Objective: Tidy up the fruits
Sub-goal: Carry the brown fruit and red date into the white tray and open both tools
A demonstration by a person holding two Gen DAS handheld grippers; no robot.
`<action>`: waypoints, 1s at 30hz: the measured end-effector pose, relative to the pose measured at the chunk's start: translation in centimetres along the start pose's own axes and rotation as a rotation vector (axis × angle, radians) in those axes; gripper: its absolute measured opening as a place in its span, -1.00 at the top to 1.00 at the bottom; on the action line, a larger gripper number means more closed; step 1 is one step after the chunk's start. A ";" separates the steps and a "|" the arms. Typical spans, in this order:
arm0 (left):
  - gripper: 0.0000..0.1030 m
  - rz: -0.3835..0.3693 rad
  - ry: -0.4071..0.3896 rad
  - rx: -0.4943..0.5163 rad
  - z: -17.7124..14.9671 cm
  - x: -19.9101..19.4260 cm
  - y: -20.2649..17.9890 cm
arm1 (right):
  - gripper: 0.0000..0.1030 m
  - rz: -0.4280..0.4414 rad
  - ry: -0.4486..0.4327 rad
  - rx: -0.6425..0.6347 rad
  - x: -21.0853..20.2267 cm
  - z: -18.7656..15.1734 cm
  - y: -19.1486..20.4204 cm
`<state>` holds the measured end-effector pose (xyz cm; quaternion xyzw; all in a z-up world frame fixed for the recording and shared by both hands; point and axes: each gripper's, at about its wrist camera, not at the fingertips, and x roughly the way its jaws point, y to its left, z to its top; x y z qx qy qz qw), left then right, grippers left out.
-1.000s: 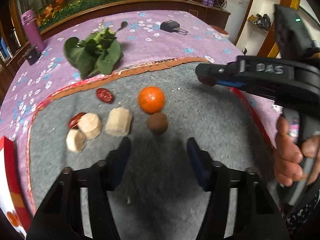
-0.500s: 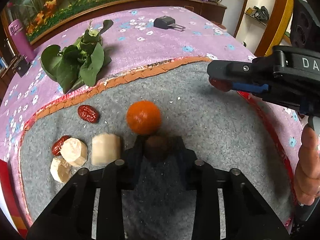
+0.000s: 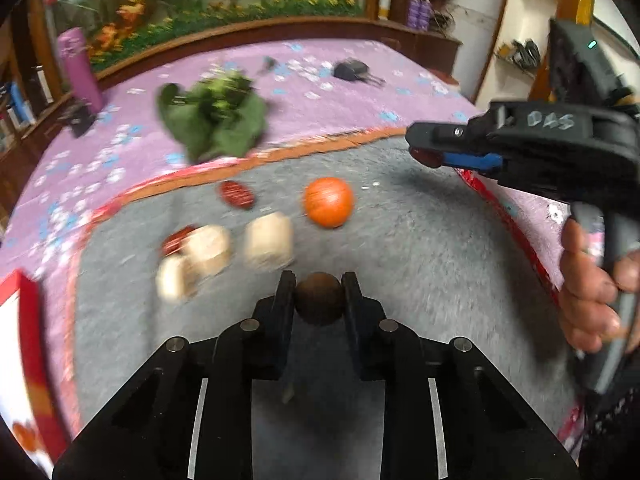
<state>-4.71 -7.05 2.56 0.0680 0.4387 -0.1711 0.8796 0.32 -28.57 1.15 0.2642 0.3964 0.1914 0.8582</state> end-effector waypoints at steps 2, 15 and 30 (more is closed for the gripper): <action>0.57 0.011 -0.025 -0.025 -0.9 -1.5 0.9 | 0.48 -0.004 -0.003 -0.029 0.2 -0.3 0.6; 0.56 0.172 -0.161 -0.191 -7.3 -10.8 9.0 | 0.48 -0.026 -0.074 -0.109 1.1 -2.3 3.9; 0.56 0.337 -0.213 -0.376 -12.5 -15.0 18.7 | 0.49 0.263 0.124 -0.379 8.1 -11.8 24.0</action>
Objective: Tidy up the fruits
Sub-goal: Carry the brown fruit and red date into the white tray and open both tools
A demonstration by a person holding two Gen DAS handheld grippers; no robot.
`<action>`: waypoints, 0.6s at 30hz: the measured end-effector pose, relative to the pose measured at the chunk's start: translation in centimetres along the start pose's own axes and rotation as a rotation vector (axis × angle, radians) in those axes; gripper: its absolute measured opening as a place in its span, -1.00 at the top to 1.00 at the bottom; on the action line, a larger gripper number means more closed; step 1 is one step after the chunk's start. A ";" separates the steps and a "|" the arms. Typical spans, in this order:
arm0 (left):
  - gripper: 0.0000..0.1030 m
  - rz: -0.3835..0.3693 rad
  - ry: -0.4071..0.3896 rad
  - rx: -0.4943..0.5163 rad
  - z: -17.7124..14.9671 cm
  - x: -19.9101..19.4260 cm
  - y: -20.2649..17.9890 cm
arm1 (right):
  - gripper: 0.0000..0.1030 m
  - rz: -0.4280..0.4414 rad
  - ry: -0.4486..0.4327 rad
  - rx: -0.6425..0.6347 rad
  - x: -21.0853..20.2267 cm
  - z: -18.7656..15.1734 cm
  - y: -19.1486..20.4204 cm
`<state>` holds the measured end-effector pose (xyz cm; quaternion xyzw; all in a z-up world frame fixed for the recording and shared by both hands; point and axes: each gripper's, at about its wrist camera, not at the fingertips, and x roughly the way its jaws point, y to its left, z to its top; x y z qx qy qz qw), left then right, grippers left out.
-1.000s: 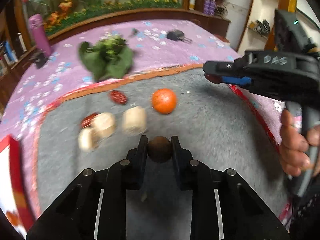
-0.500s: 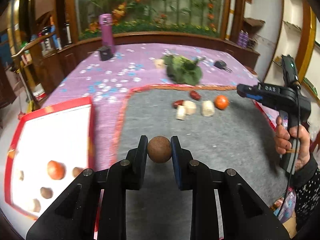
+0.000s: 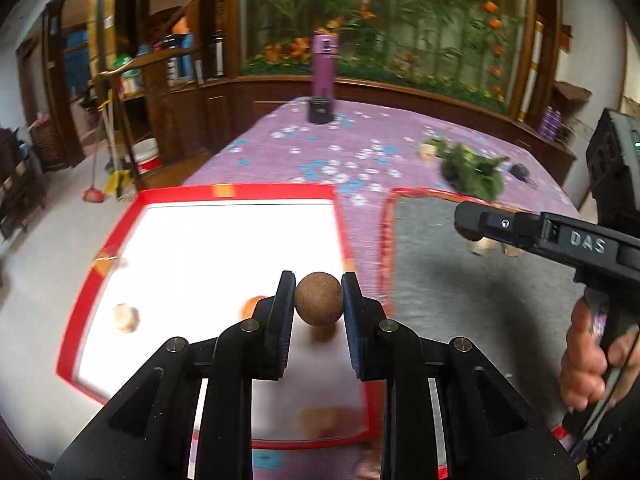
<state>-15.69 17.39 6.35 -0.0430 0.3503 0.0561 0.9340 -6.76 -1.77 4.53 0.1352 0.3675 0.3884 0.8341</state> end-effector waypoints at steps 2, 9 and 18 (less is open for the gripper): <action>0.56 0.023 0.000 -0.017 -0.2 -0.1 1.3 | 0.49 0.031 0.019 -0.019 1.4 -0.3 1.7; 0.56 0.111 0.000 -0.057 -0.8 0.7 4.9 | 0.49 0.068 0.105 -0.080 5.6 -1.8 5.5; 0.56 0.140 0.044 -0.074 -2.2 2.0 7.4 | 0.49 0.052 0.191 -0.126 10.3 -3.5 7.6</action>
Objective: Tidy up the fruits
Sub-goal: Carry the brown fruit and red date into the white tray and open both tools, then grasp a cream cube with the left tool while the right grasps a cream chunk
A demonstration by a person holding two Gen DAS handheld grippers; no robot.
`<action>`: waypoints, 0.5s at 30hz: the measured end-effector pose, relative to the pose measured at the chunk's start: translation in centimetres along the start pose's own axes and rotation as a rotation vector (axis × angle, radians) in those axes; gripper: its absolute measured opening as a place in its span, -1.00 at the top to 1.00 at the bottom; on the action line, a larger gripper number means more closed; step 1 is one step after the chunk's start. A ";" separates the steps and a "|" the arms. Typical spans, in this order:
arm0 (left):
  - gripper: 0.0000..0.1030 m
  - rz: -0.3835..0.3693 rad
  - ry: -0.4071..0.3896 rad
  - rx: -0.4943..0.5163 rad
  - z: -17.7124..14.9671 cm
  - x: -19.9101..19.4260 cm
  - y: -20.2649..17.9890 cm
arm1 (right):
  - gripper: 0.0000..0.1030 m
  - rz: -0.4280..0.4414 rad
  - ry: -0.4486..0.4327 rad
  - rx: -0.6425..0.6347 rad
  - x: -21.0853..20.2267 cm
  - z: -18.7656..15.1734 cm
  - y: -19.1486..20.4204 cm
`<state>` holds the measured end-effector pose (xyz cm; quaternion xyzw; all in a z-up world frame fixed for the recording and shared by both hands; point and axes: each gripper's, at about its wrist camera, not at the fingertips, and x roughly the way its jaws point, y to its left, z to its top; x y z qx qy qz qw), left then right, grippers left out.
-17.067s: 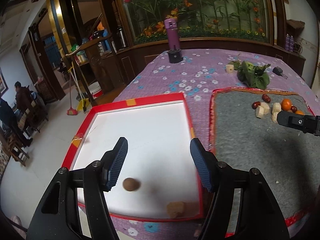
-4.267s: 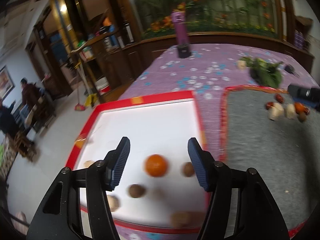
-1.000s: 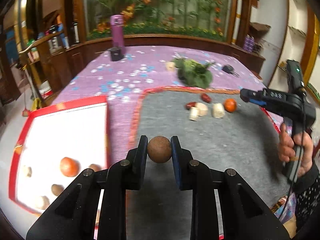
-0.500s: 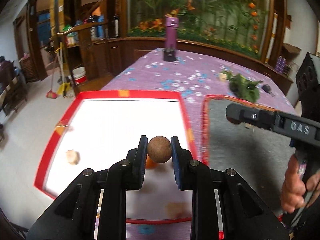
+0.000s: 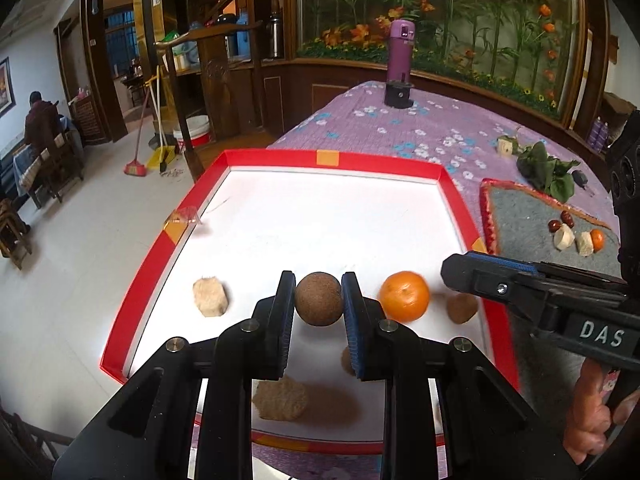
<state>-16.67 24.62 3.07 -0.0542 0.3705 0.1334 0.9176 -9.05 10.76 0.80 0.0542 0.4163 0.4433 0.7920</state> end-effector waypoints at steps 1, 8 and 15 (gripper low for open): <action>0.56 0.000 0.003 -0.001 0.0 0.1 0.1 | 0.49 -0.002 0.004 0.001 0.4 0.0 -0.1; 0.56 0.018 0.024 0.003 -0.3 0.8 0.3 | 0.48 -0.025 0.006 -0.008 1.3 0.0 -0.3; 0.32 0.060 0.039 0.015 -0.4 0.8 -0.1 | 0.29 0.008 0.033 0.013 1.5 0.0 -0.7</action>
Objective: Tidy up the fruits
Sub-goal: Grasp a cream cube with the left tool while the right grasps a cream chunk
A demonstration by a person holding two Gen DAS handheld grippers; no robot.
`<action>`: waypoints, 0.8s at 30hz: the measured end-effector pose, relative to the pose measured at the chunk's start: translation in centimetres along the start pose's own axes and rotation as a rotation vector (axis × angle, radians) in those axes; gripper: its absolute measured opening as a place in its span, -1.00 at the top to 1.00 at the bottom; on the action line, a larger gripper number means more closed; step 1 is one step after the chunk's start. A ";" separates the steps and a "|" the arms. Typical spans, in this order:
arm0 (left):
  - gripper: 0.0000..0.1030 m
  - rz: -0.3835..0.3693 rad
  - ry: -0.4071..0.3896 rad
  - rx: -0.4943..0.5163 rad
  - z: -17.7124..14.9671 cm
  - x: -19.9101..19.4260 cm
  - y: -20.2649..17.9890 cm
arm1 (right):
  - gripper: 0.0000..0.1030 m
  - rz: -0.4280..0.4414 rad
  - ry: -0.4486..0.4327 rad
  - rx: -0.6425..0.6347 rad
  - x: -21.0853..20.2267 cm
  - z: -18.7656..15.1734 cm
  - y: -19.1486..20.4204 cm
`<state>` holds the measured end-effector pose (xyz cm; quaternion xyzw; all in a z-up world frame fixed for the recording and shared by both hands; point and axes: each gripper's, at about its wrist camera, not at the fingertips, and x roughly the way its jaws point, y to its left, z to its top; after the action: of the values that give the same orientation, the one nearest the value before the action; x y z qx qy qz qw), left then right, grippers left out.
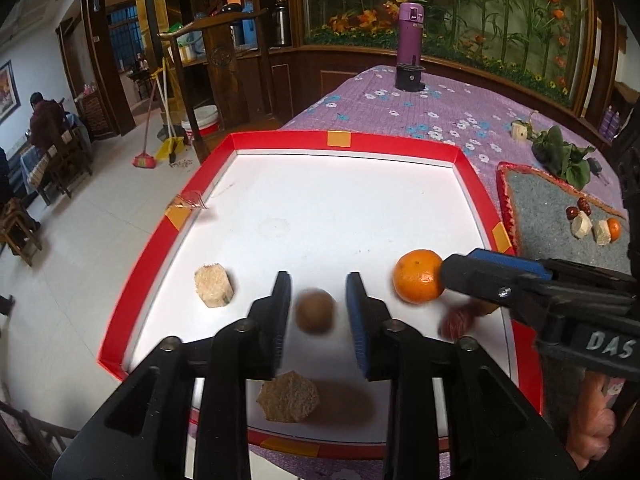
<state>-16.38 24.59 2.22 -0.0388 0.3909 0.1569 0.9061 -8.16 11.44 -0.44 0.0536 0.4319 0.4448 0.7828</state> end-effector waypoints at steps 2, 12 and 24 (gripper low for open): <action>0.12 0.021 -0.015 0.001 0.0 -0.4 -0.2 | 0.25 0.007 -0.029 0.009 -0.7 0.2 -0.4; 0.00 -0.042 -0.034 0.086 0.8 -1.7 -5.1 | 0.21 -0.084 -0.157 0.126 -7.9 0.8 -6.7; 0.00 -0.277 0.007 0.262 3.4 -1.1 -17.2 | 0.20 -0.178 -0.226 0.437 -19.2 -2.3 -19.9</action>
<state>-9.28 8.70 4.47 0.0257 0.4021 -0.0220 0.9150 -1.32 -15.40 0.92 0.2324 0.4304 0.2615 0.8320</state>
